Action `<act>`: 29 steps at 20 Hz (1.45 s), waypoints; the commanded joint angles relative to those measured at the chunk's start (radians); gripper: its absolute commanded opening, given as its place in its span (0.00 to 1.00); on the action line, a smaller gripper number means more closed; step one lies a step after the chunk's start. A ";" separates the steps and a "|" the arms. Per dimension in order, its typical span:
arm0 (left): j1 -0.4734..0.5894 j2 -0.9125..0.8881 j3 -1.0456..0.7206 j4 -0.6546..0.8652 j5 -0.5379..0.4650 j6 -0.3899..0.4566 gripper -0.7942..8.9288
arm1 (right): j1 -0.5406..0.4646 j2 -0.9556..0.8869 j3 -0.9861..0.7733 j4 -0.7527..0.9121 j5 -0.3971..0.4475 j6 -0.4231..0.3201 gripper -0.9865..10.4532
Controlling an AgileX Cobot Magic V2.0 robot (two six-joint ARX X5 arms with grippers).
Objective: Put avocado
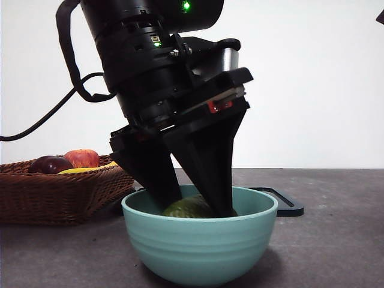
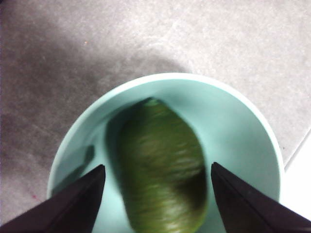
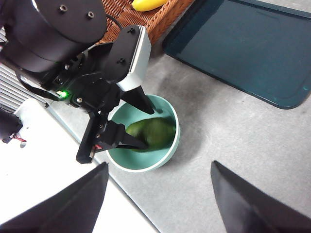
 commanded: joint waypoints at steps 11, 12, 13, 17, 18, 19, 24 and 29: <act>0.054 -0.124 0.117 -0.016 0.002 -0.007 0.44 | 0.005 0.013 0.017 0.010 0.002 0.006 0.38; 0.085 -0.160 0.117 -0.014 0.002 -0.008 0.44 | 0.005 0.017 0.017 0.011 0.002 0.006 0.38; 0.119 -0.196 0.117 -0.017 0.002 -0.014 0.44 | 0.006 0.021 0.017 0.011 0.002 0.006 0.38; 0.276 -0.338 0.116 -0.060 0.002 -0.029 0.44 | 0.006 0.045 0.017 0.024 0.010 0.006 0.38; 0.315 -0.369 0.116 -0.083 0.002 -0.026 0.44 | 0.006 0.052 0.017 0.028 0.010 0.006 0.38; 0.354 -0.399 0.116 -0.111 0.003 -0.019 0.44 | 0.006 0.063 0.017 0.034 0.010 0.006 0.38; 0.482 -0.542 0.037 -0.192 0.117 0.001 0.43 | 0.006 0.132 0.017 0.060 0.012 0.005 0.38; 0.483 -0.668 -0.118 -0.283 0.306 0.044 0.43 | 0.020 0.218 0.017 0.098 0.011 0.006 0.38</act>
